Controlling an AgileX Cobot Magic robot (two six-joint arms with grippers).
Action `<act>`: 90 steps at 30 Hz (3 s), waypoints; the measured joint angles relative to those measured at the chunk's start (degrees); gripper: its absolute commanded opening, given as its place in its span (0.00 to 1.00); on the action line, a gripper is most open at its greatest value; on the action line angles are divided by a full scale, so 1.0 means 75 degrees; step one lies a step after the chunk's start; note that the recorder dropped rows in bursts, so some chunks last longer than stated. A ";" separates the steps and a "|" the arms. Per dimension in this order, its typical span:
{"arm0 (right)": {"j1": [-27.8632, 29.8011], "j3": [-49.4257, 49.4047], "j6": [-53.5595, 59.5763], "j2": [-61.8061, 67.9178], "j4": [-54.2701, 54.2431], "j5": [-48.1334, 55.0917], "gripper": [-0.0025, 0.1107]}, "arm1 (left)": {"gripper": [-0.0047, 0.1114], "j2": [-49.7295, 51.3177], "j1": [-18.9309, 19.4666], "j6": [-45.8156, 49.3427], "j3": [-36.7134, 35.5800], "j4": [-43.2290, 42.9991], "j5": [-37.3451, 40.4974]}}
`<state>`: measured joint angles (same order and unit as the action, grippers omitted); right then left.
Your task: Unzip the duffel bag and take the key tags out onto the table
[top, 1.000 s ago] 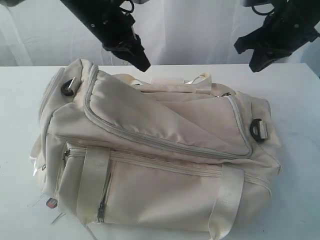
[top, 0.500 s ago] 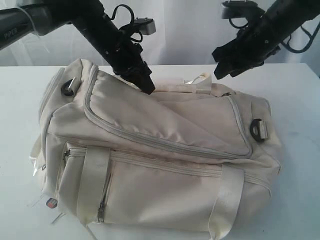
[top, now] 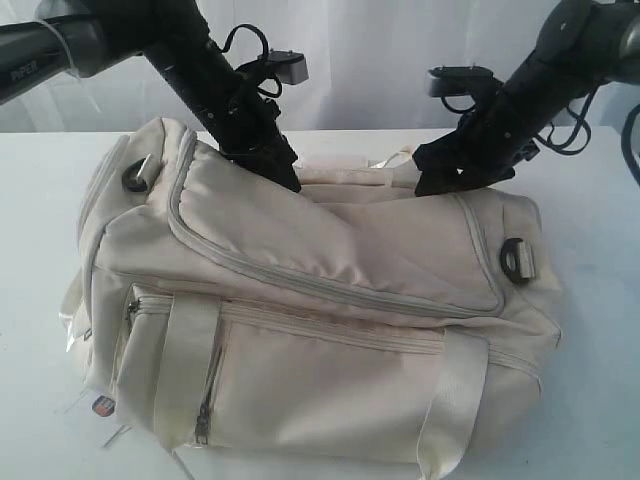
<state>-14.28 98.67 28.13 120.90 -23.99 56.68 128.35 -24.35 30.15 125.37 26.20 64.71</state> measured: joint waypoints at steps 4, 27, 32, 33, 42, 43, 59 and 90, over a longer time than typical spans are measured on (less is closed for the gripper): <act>0.0000 0.0000 -0.0014 0.0083 0.0000 -0.0030 0.46 | 0.04 0.0000 0.0000 0.0000 0.0000 0.0000 0.0000; 0.0000 0.0000 -0.0029 -0.0829 -0.0160 -0.0324 0.02 | 0.04 0.0000 0.0000 0.0000 0.0000 -0.0006 0.0000; 0.0000 0.0000 -0.0029 -0.1094 -0.0160 -0.0168 0.02 | 0.04 0.0000 0.0000 0.0000 0.0000 -0.0006 0.0000; 0.0000 0.0000 -0.0029 -0.1132 -0.0160 -0.0091 0.02 | 0.04 0.0000 0.0000 0.0000 0.0000 -0.0006 0.0000; 0.0000 0.0000 -0.0029 -0.1227 -0.0101 0.0765 0.02 | 0.04 0.0000 0.0000 0.0000 0.0000 0.0381 0.0000; 0.0000 0.0000 -0.0029 -0.1260 -0.0104 0.0788 0.02 | 0.04 0.0000 0.0000 0.0000 0.0000 0.0421 0.0000; 0.0000 0.0000 -0.0242 -0.1669 0.0228 0.1600 0.02 | 0.04 0.0000 0.0000 0.0000 0.0000 0.0540 0.0000; 0.0000 -0.2874 -0.0546 -0.3122 0.0352 0.1538 0.02 | 0.04 0.0000 0.0000 0.0000 0.0000 0.0977 0.0000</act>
<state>-14.28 77.12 24.03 97.49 -21.35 68.22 128.35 -24.35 30.15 125.37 33.53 64.71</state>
